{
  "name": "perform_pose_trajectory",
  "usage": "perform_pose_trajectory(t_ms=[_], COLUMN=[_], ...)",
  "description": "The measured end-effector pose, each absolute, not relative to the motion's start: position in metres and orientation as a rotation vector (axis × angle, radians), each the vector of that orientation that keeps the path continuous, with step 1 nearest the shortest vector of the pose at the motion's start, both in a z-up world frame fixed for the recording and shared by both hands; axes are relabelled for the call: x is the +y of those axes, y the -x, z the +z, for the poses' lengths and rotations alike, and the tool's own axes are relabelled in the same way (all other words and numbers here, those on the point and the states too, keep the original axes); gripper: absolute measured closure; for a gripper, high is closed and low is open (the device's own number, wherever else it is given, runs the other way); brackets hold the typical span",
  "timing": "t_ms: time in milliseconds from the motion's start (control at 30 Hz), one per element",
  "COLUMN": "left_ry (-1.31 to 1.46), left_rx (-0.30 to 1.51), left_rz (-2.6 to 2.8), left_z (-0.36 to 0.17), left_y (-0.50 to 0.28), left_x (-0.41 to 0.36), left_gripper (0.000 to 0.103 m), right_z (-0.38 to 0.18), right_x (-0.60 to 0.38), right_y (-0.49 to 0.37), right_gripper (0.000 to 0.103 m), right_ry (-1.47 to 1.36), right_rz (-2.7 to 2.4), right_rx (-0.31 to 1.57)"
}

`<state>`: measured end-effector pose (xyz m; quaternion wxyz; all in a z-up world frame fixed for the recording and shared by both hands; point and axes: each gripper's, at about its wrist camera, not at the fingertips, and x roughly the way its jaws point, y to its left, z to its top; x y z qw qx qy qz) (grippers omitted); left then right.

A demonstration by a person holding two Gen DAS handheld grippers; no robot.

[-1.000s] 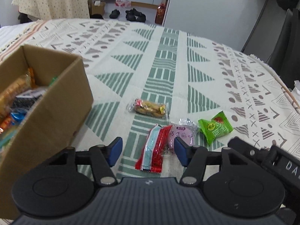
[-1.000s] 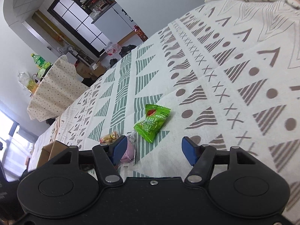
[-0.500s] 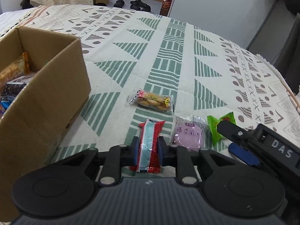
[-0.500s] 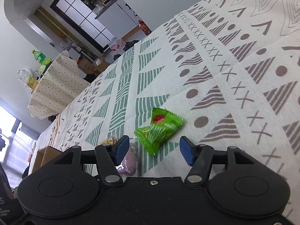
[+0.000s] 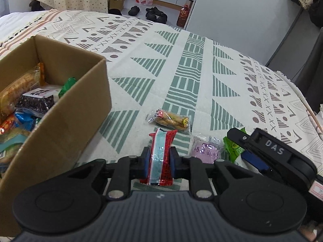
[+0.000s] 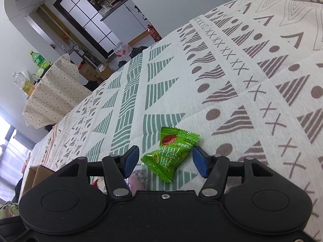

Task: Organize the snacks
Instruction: 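Grasp the red-white bar with the left gripper while the right grasps a green candy, then carry both snacks over the box and open the left gripper to drop the bar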

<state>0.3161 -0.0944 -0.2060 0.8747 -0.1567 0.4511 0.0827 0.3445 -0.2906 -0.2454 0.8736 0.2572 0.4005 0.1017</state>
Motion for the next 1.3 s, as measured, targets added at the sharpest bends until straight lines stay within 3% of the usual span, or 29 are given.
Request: perform_pose_trajectory(t_ms=[67, 133, 267, 1300], left_ry=[0.332, 0.338, 0.353, 0.459], left_rx=[0.935, 0.929, 0.910, 0.768], left_rz=[0.173, 0.171, 0.164, 0.156], left_z=[-0.203, -0.199, -0.189, -0.097], left_y=[-0.315, -0.314, -0.310, -0.241], left_x=[-0.093, -0.093, -0.092, -0.028], left_gripper=[0.084, 0.084, 0.084, 0.084], right_z=[-0.246, -0.246, -0.240, -0.126], right_x=[-0.288, -0.287, -0.295, -0.262], right_y=[-0.347, -0.347, -0.339, -0.242], right_gripper=[0.049, 0.068, 0.075, 0.077], right_ry=[-0.509, -0.474, -0.486, -0.449], right_rz=[0.199, 0.177, 0.161, 0.223], right_rx=[0.833, 0.840, 0.850, 0.705])
